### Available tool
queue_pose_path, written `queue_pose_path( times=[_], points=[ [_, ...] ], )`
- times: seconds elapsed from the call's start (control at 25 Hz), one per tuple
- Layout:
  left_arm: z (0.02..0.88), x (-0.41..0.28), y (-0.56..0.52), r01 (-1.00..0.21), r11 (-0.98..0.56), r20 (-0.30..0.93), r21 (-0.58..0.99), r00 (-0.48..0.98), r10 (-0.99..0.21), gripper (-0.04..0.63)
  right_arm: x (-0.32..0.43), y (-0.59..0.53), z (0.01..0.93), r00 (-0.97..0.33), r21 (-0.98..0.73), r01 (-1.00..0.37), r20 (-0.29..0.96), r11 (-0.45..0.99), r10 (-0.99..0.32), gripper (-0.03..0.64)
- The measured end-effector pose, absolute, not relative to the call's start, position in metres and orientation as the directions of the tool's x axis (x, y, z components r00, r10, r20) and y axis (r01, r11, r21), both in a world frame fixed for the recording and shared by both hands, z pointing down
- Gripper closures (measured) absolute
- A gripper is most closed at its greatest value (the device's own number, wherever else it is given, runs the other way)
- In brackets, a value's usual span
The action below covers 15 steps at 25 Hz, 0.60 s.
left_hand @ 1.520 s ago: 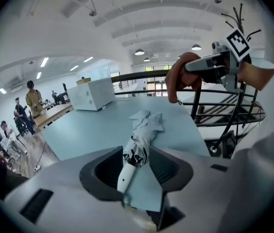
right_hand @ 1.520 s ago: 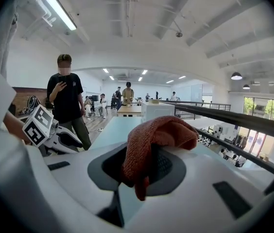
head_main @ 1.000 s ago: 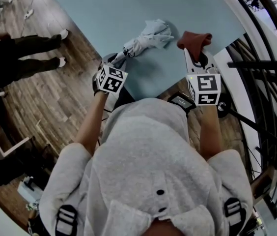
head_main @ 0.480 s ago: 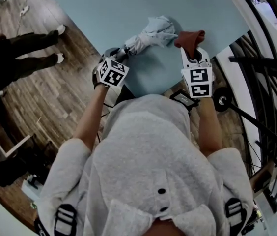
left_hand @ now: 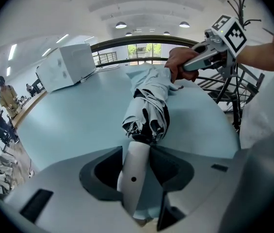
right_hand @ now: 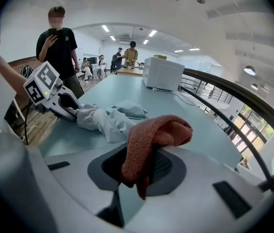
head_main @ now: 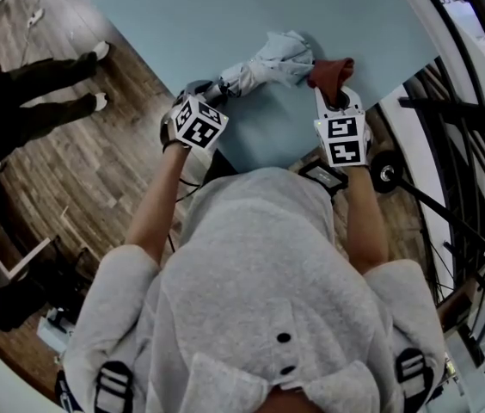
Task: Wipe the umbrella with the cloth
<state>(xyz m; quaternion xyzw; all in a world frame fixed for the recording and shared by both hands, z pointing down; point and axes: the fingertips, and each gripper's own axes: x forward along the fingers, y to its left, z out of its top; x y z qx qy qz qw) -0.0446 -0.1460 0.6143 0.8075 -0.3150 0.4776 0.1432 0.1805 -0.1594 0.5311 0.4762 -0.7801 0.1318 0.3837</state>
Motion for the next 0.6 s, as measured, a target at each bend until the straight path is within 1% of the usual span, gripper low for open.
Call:
queue_pose_path(
  times=[0.4, 0.6],
  points=[
    [0.622, -0.037, -0.136, -0.606, -0.795, 0.899, 0.033, 0.366, -0.242, 0.426, 0.169, -0.158, 0.564, -0.243, 0.147, -0.821, 0.785, 0.552, -0.570, 0.538],
    [0.620, -0.039, -0.140, -0.597, -0.800, 0.910, 0.050, 0.358, -0.210, 0.426, 0.167, -0.163, 0.574, -0.235, 0.154, -0.809, 0.800, 0.567, -0.552, 0.538]
  ],
)
